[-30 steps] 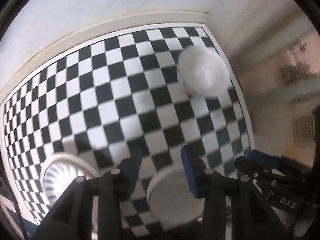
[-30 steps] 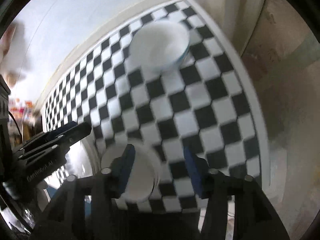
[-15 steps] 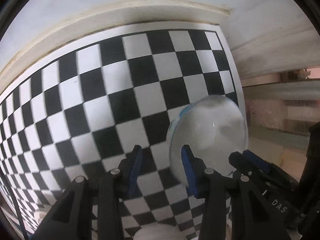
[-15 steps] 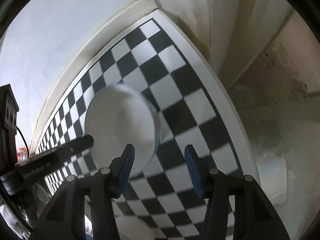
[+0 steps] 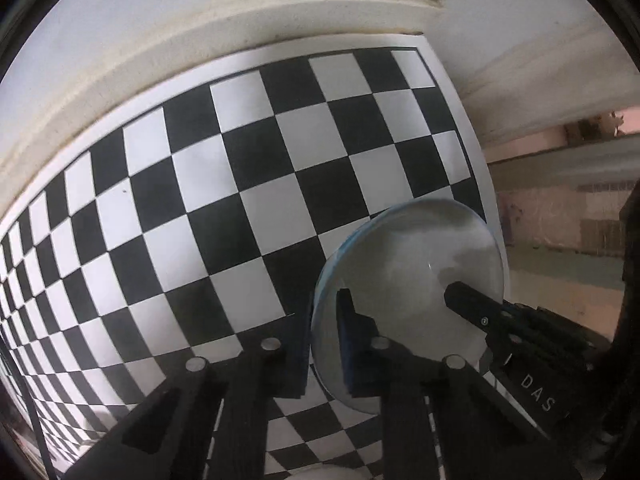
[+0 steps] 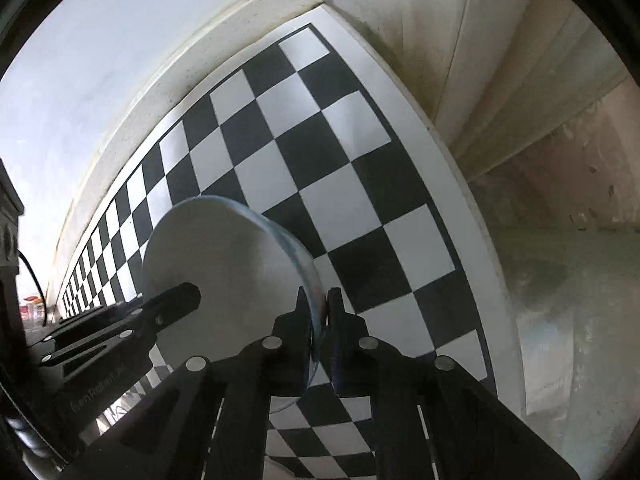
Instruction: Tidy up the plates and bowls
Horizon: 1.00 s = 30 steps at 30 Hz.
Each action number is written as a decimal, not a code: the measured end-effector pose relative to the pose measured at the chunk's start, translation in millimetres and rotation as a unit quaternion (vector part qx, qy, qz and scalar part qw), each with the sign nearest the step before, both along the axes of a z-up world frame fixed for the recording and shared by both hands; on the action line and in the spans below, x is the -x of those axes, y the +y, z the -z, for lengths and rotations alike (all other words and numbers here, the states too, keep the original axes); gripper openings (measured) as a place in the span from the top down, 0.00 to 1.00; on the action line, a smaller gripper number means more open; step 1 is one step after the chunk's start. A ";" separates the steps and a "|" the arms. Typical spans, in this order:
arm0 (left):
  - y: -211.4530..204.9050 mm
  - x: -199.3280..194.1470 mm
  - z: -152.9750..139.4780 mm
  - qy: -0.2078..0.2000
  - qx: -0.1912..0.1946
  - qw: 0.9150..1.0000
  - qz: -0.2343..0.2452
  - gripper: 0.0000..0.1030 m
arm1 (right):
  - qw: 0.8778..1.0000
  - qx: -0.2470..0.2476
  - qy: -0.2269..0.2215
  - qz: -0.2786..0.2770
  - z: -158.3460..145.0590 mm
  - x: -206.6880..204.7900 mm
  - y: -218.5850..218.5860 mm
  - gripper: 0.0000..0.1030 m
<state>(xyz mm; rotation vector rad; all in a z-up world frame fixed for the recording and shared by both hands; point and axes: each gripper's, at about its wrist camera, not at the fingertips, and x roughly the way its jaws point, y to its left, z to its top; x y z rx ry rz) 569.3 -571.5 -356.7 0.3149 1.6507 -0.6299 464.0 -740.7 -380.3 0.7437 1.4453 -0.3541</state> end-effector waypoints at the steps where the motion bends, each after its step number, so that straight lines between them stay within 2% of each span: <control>1: 0.9 1.0 -2.1 0.001 0.002 1.000 -0.001 0.90 | 1.000 0.000 -0.001 -0.002 -2.1 1.2 2.1 0.92; 8: 6.2 14.7 -36.1 -0.020 0.021 1.000 0.000 0.90 | 1.000 0.004 -0.019 -0.005 -31.0 14.5 11.2 0.92; 14: 38.8 34.3 -77.0 -0.051 0.042 0.998 0.006 0.90 | 0.999 0.009 -0.044 -0.015 -68.0 29.2 28.1 0.92; 23: 96.1 67.6 -131.2 -0.081 0.069 0.994 -0.003 0.90 | 0.996 0.020 -0.081 -0.036 -114.9 66.7 84.5 0.92; 30: 133.0 101.5 -147.7 -0.089 0.083 0.993 -0.005 0.90 | 0.994 0.021 -0.098 -0.047 -141.1 106.4 124.2 0.92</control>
